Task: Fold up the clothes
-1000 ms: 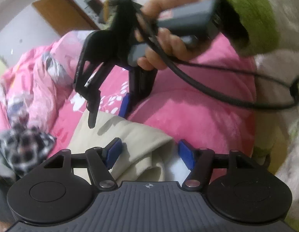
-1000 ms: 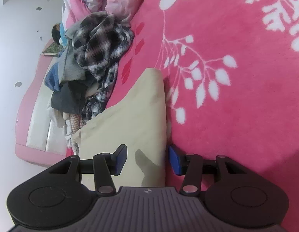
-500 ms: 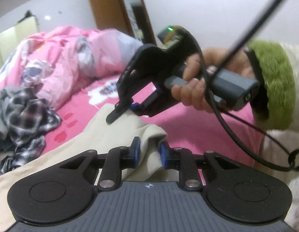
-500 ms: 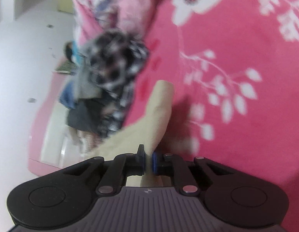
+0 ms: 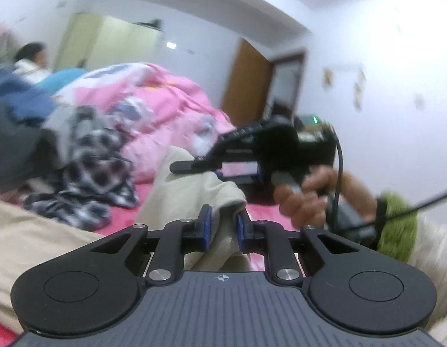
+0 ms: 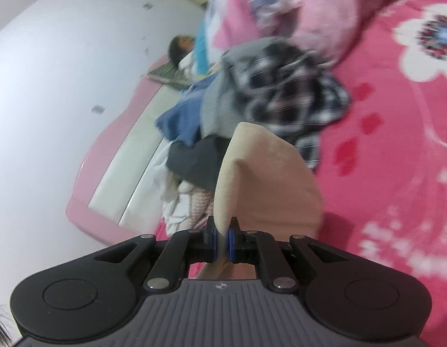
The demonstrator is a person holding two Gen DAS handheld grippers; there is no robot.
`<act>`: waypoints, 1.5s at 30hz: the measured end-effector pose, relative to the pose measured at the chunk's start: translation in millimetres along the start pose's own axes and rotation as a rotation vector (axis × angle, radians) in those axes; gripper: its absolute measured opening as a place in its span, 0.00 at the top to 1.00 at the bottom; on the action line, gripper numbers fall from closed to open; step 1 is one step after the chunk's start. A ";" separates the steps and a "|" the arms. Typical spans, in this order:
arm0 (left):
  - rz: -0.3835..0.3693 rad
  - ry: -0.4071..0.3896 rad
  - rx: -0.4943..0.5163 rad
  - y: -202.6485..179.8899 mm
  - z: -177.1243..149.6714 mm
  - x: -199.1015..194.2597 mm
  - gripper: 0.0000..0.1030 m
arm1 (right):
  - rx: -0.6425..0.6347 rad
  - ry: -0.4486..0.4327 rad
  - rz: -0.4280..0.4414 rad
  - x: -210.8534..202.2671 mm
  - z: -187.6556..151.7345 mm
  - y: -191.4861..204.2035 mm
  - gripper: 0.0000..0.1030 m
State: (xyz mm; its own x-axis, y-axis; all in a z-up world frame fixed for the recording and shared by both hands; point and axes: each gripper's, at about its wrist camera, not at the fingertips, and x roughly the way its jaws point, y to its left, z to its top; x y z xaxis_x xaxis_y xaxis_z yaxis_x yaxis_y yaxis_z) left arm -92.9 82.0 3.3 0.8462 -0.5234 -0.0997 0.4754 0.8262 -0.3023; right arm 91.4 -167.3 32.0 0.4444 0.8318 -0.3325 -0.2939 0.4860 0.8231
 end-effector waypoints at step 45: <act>0.562 0.252 -0.478 240.2 6.9 -27.0 0.43 | 0.102 0.397 0.077 120.8 -22.4 -15.6 0.42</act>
State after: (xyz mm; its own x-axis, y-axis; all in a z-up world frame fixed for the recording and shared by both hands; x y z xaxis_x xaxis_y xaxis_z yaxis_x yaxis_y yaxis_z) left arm 0.1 296.0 -60.1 0.8219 -0.1318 -0.5542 -0.2125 0.8317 -0.5130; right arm 130.8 -68.4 -31.3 0.0577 0.9129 -0.4040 -0.2196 0.4064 0.8869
